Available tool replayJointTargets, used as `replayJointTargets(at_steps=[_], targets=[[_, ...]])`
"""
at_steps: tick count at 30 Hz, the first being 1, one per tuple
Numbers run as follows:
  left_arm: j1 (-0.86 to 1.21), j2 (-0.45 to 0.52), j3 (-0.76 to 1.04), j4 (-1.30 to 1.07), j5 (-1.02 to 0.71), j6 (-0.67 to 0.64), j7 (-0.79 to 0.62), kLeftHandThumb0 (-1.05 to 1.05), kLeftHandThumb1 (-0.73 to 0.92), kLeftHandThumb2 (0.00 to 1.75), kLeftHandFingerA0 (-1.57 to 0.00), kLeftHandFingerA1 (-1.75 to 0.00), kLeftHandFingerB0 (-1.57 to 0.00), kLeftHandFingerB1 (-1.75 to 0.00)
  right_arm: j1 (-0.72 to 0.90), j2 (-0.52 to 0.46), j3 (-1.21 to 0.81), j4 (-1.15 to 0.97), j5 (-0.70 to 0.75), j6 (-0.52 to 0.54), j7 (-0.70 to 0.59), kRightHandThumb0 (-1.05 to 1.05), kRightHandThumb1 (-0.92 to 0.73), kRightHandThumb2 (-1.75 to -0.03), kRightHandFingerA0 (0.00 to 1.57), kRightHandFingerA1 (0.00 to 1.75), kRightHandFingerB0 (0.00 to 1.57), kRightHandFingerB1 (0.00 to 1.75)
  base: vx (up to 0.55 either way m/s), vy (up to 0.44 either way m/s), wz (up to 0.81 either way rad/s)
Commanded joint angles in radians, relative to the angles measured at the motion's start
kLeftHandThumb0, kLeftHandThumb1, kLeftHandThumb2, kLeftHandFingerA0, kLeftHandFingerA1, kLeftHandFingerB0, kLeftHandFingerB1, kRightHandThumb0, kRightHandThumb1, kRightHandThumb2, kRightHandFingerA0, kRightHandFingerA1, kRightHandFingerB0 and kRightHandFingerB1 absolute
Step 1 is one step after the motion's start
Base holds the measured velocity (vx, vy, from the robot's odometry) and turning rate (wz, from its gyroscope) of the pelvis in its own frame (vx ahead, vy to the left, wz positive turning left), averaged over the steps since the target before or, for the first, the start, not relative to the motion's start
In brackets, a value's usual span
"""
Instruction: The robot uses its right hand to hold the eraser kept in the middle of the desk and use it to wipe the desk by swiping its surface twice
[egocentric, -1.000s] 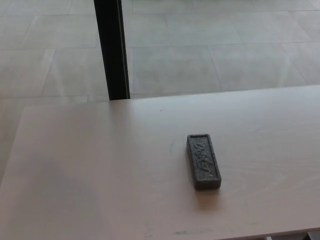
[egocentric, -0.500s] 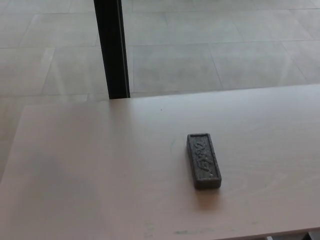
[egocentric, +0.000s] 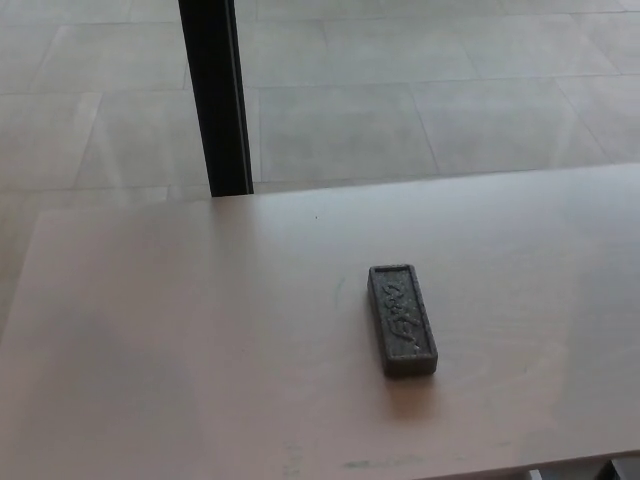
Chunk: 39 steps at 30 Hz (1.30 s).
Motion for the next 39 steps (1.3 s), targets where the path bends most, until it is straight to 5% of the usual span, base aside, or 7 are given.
replayJointTargets(at_steps=[1,2,6,7,20,21,39], targets=[[0.006,0.004,0.013,-0.009,-0.039,0.032,0.018,-0.53,0.63,0.58,-0.55,-1.03,-0.65,-0.75,0.028,0.22,0.214,-0.181,-0.053,0.2,-0.015,-0.22,-0.46,-1.19,1.27,1.46,1.05,1.31,0.0,0.0,0.0],[0.015,0.002,0.01,-0.018,-0.038,0.034,0.011,-0.53,0.63,0.58,-0.54,-1.04,-0.65,-0.75,0.051,0.253,0.262,-0.181,-0.081,0.183,-0.006,-0.14,-0.41,-1.34,0.99,1.75,0.84,1.57,-0.03,-0.019,0.07],[0.011,0.001,0.014,-0.018,-0.046,0.031,0.013,-0.53,0.63,0.58,-0.5,-0.92,-0.64,-0.75,0.068,0.308,0.338,-0.171,-0.124,0.216,-0.027,-0.23,-0.45,-1.18,1.26,1.45,1.02,1.29,0.0,0.0,0.0],[0.007,0.006,0.015,-0.003,-0.049,0.026,0.008,-0.53,0.64,0.58,-0.51,-0.89,-0.64,-0.73,0.071,0.32,0.36,-0.156,-0.138,0.217,-0.029,-0.16,-0.45,-1.2,0.92,1.75,0.77,1.59,0.0,0.0,0.0],[-0.004,0.012,0.002,0.003,-0.05,0.037,0.017,-0.52,0.64,0.58,-0.52,-0.94,-0.61,-0.72,0.122,0.452,0.474,-0.026,-0.204,0.194,-0.025,-0.17,-0.5,-1.15,0.97,1.75,0.76,1.6,0.0,0.0,0.0],[-0.001,0.014,-0.001,-0.002,-0.048,0.043,0.017,-0.53,0.65,0.58,-0.49,-0.9,-0.59,-0.72,0.137,0.451,0.494,-0.026,-0.217,0.182,-0.013,-0.24,-0.49,-1.15,1.24,1.42,1.0,1.29,0.0,0.0,0.0],[-0.022,0.024,-0.014,0.006,-0.051,0.061,0.031,-0.55,0.64,0.58,-0.52,-0.95,-0.62,-0.74,0.288,0.511,0.621,0.008,-0.317,0.087,-0.007,-0.26,-0.58,-0.95,0.96,1.75,0.75,1.75,0.0,0.0,0.0]])
